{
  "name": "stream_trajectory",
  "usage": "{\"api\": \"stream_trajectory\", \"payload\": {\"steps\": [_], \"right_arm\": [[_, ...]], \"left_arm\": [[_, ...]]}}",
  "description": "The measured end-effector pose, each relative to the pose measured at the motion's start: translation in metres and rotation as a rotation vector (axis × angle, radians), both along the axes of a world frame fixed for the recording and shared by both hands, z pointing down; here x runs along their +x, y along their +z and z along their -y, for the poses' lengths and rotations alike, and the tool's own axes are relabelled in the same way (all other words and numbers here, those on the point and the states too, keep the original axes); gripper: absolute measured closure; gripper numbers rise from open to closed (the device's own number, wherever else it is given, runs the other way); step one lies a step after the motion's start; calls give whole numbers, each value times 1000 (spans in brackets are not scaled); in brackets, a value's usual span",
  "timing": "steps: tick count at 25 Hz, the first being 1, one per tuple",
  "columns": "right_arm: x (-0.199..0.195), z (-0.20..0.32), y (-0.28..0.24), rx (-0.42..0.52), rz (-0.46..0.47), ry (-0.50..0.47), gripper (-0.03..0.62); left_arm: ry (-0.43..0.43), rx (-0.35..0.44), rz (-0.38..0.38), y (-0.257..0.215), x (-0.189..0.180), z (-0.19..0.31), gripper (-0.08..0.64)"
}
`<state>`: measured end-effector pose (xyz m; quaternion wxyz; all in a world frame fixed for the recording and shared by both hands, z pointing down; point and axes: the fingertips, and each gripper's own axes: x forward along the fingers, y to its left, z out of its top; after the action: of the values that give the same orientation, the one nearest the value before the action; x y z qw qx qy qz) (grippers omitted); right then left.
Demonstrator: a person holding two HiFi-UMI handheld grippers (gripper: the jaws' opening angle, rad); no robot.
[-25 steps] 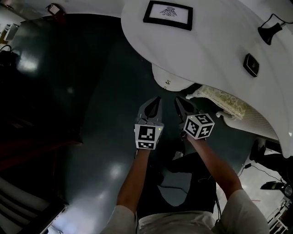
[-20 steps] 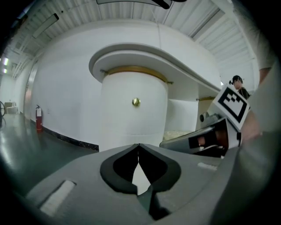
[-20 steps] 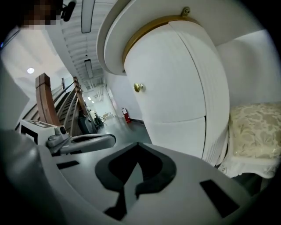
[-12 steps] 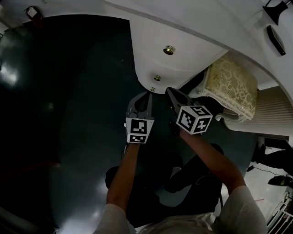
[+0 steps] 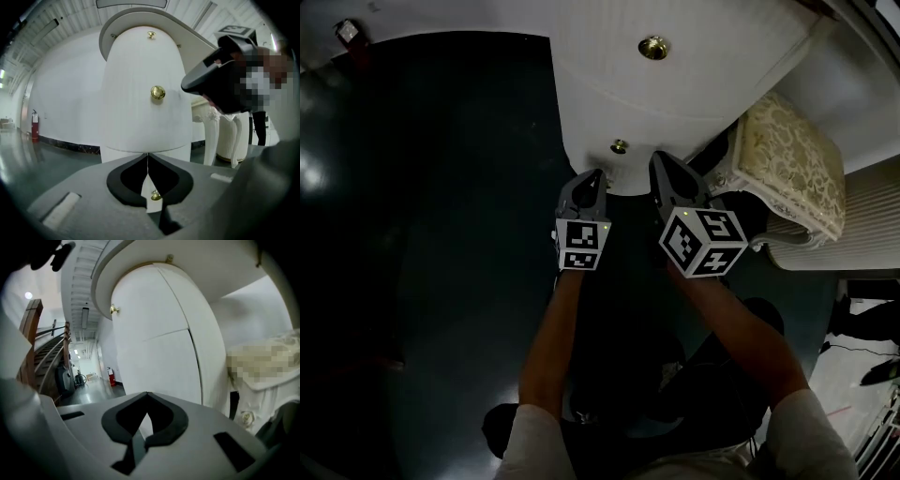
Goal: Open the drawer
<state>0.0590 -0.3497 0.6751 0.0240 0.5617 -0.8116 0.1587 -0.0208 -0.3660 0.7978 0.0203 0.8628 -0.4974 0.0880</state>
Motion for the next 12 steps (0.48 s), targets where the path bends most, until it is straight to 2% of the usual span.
{"api": "stream_trajectory", "payload": {"steps": [2, 4, 7, 12], "right_arm": [[-3, 1, 3, 40, -86, -10, 577], [-6, 2, 11, 46, -129, -20, 577], [-5, 1, 21, 36, -127, 2, 577], [0, 11, 17, 28, -93, 60, 577]], "left_arm": [[-14, -16, -7, 19, -2, -8, 549], [-35, -59, 16, 41, -7, -9, 549], [-51, -124, 2, 64, -8, -7, 549], [-14, -178, -111, 63, 13, 9, 548]]}}
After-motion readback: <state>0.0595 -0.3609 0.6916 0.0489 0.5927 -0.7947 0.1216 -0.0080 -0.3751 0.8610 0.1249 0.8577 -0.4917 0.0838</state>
